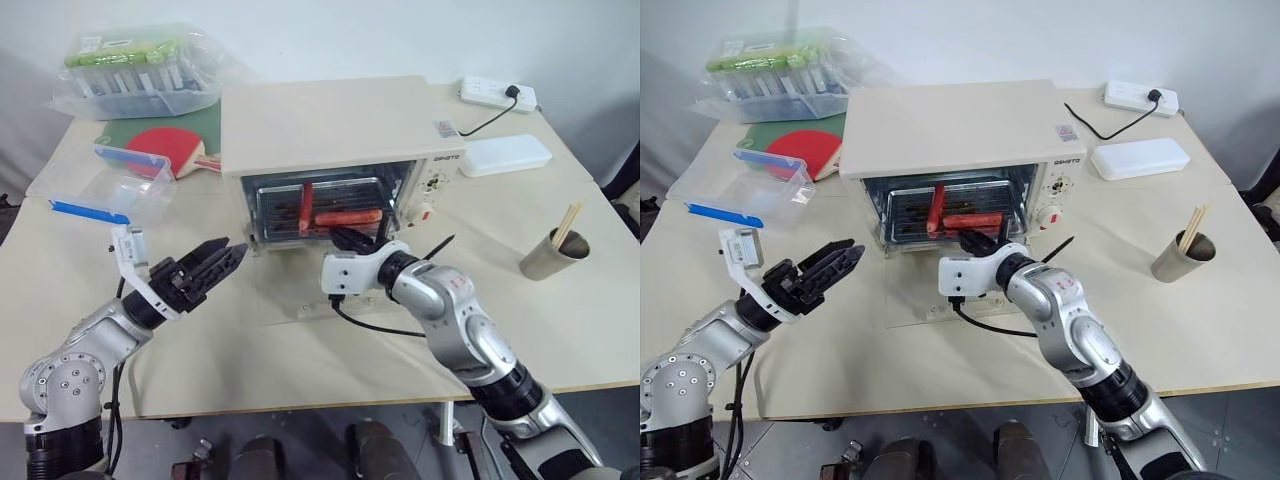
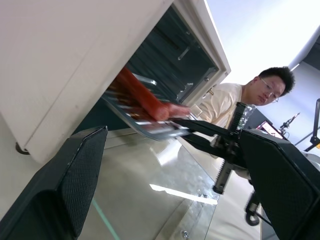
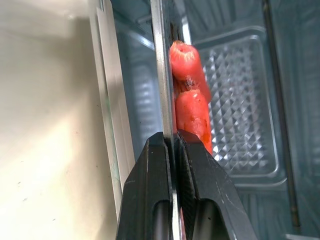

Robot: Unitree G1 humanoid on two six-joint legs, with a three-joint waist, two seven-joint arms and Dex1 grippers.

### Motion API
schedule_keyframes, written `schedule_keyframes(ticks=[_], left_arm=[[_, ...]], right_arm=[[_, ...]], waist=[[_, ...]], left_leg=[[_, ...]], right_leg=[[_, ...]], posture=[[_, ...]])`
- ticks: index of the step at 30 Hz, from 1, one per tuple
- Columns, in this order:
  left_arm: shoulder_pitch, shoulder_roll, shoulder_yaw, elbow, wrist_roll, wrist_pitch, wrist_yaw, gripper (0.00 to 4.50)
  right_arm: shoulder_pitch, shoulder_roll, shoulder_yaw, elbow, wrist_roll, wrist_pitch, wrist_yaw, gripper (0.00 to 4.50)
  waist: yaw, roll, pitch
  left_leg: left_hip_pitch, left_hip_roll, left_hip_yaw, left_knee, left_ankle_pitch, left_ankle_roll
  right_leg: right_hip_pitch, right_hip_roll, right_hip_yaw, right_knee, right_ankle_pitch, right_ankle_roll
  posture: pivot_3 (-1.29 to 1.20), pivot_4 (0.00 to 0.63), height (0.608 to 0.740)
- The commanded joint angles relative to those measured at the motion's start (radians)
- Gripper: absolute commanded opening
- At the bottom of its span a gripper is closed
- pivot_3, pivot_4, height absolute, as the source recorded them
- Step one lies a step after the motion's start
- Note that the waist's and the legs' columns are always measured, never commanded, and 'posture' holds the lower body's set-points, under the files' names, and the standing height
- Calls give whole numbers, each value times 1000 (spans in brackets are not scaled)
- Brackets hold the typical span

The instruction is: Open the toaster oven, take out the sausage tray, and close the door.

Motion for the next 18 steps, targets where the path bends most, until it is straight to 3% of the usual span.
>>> schedule_keyframes(ticks=[1,12,18], left_arm=[[11,16,21,-16,-14,-16,-25,4500],[35,20,14,-13,-14,-17,-44,4500],[26,15,6,-1,-13,-14,-45,4500]], right_arm=[[4,-7,-59,-123,58,-63,-10,3],[97,-35,-97,-172,69,-178,-50,3],[158,-62,-116,-110,24,-318,-191,3]], waist=[[4,0,0],[9,0,0],[9,0,0]], left_leg=[[0,0,0,0,0,0],[0,0,0,1,0,0],[0,0,0,1,0,0]], right_leg=[[0,0,0,0,0,0],[1,0,0,0,0,0],[1,0,1,-1,0,0]], posture=[[0,150,740],[0,150,740],[0,150,740]])
